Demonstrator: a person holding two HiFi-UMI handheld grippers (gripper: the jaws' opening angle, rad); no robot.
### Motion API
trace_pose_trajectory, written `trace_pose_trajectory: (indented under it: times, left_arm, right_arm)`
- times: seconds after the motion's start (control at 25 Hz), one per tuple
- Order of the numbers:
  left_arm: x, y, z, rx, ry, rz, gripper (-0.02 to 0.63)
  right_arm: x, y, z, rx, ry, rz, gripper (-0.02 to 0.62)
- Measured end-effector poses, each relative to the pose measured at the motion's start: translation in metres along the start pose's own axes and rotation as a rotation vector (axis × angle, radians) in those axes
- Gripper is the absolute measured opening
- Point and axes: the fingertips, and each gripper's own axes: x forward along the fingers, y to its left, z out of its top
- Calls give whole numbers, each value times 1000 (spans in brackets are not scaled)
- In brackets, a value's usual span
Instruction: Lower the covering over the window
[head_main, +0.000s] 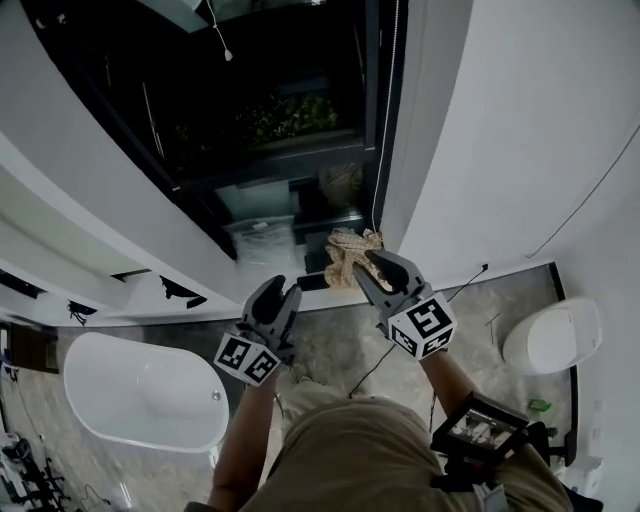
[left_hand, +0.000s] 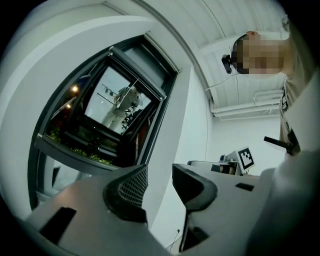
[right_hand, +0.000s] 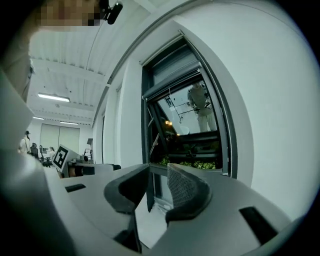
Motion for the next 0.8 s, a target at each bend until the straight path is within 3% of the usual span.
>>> trace_pose_trajectory:
  times: [0.36,0.6,0.8]
  left_arm:
    - [-22,-57,-31,10,41,65,152]
    - [-37,-68,-34,27,66,86,152]
    - [-49,-71,-26,40,50,91,152]
  right_arm:
    - [-62,-3,-23,42,19,26,114]
    - [-73,16,-22,-60,20,38,114]
    - [-72,28,-22,-51,16,47,114]
